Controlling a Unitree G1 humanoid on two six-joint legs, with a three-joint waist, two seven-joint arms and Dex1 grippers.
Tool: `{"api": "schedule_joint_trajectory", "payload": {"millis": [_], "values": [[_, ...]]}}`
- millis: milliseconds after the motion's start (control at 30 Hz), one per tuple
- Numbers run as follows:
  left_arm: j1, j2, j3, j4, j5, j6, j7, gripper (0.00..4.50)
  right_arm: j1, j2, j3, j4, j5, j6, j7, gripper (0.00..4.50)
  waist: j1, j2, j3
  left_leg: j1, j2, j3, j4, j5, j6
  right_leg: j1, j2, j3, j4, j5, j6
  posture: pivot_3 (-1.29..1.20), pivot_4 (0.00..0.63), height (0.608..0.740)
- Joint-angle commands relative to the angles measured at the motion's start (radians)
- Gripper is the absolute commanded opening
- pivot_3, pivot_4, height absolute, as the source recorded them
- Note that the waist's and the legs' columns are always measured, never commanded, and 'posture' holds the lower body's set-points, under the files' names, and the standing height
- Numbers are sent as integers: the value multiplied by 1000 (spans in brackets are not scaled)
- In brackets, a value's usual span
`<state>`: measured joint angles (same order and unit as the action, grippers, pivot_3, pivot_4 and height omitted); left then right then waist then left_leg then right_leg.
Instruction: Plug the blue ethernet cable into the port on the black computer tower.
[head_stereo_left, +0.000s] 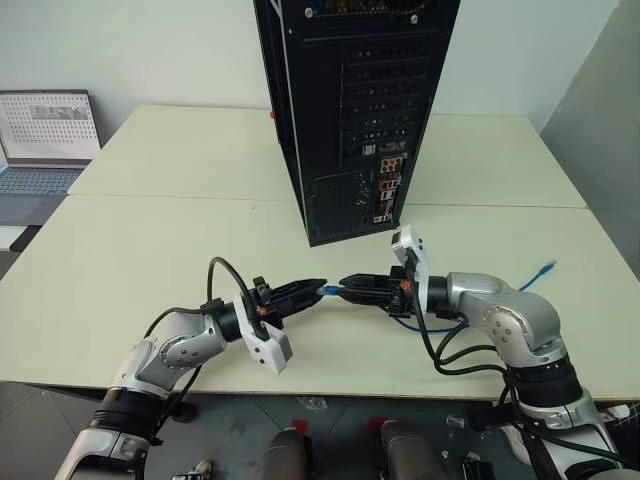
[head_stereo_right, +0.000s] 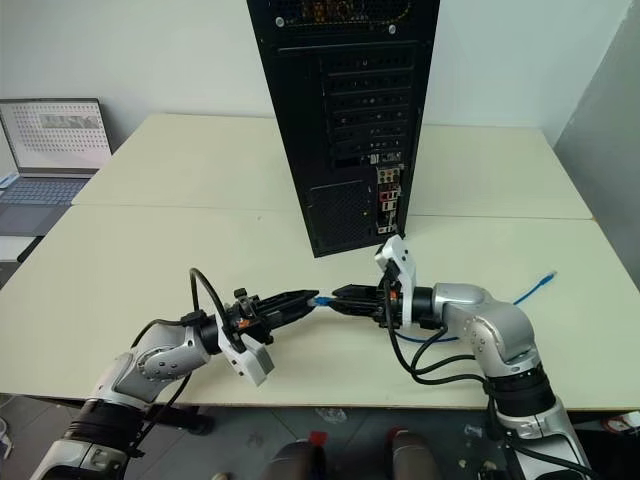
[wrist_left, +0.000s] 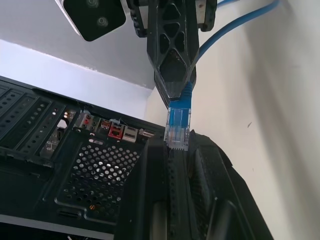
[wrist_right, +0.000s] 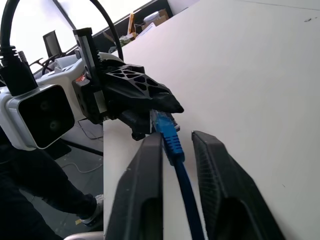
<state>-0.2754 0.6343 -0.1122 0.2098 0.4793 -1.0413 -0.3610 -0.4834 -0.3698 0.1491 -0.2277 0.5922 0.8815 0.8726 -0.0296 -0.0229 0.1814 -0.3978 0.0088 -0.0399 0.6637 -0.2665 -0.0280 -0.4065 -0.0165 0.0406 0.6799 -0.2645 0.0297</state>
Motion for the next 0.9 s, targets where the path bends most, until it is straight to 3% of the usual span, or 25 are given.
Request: {"api": "schedule_joint_trajectory", "payload": {"millis": [33,333,367,600,900], "values": [[-12,9,7,-31,6,-2,32,228,-19,0,-5,-14,21,4,1,84,0,0,0,0,0,0,0,0,0,0,0,0,0,0,0,0,150,740],[-12,14,-1,-36,16,3,48,226,-20,-5,-3,-8,36,13,2,0,0,0,0,0,0,0,0,0,0,0,0,0,0,0,0,0,150,740],[-12,14,-2,-37,17,3,49,226,-20,-6,-4,-6,36,9,5,685,0,0,0,0,0,0,0,0,0,0,0,0,0,0,0,0,150,740],[-12,16,-9,-46,19,4,55,226,-30,-14,-23,24,63,47,9,2553,0,0,0,0,0,0,0,0,0,0,0,0,0,0,0,0,150,740],[-13,17,-12,-53,24,9,61,226,-40,3,-51,34,117,85,-4,2558,0,0,0,0,0,0,0,0,0,0,0,0,0,0,0,0,150,740]]}}
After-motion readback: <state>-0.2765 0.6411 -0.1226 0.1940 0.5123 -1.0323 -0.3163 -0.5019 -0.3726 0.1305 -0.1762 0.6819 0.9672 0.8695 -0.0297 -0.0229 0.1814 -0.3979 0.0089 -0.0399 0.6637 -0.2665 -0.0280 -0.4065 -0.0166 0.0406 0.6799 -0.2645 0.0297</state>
